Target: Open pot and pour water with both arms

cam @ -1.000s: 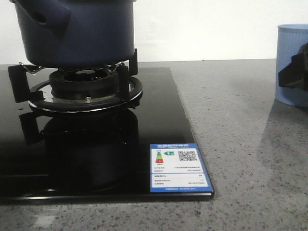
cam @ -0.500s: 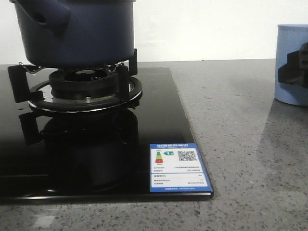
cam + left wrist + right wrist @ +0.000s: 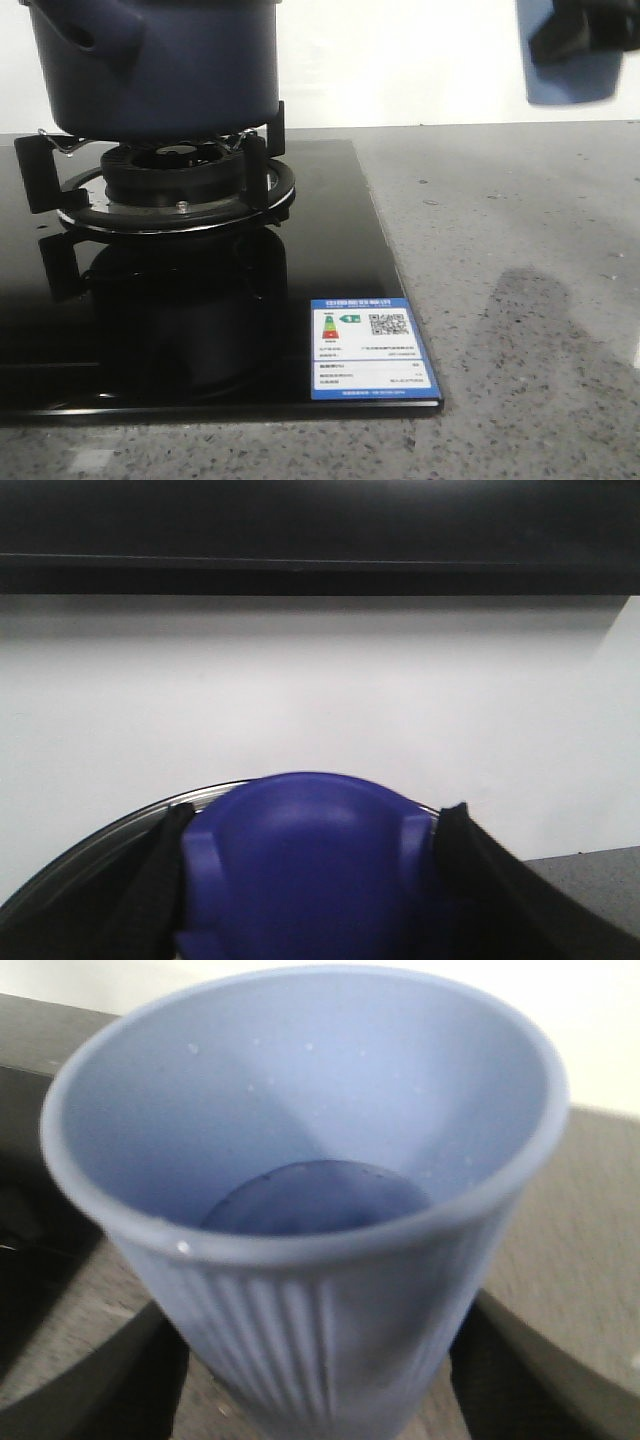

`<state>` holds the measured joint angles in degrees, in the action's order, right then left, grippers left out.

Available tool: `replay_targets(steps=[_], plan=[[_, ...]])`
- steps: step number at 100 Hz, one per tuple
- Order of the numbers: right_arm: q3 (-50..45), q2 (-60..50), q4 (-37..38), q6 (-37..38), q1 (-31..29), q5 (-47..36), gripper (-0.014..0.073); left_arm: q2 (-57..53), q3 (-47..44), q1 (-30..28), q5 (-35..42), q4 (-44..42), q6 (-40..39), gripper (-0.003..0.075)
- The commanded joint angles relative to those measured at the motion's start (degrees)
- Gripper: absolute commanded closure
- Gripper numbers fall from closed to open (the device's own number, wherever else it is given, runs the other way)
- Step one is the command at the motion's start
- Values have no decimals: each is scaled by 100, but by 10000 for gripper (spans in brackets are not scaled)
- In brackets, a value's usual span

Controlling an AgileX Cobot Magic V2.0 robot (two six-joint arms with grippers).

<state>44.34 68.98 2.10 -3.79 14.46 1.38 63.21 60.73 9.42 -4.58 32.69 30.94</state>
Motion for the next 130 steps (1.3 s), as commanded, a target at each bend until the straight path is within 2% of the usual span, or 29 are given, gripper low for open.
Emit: replay_targets(steps=[1,22,54,69,91,106,130], plan=[[688,-111,373,-15,224,-48,295,-163,208,-12,605,45,24,321],[2004,487,1065,-26,794,1113,295,-163,208,-12,649,42,24,321],[3606,1489,2328,-239,1685,2237,295,-163,208,-12,649,42,24,321],[4081,1751,2900,-239,2010,2355,295,-163,208,-12,649,42,24,321],[4245,2036,4445,-239,2408,2311,295,-163,208,-12,649,42,24,321],[4245,2197,5241,-239,2545,2193,295,-163,208,-12,649,42,24,321],[4245,2397,6964,-239,2580,1724,295,-163,208,-12,649,42,24,321]])
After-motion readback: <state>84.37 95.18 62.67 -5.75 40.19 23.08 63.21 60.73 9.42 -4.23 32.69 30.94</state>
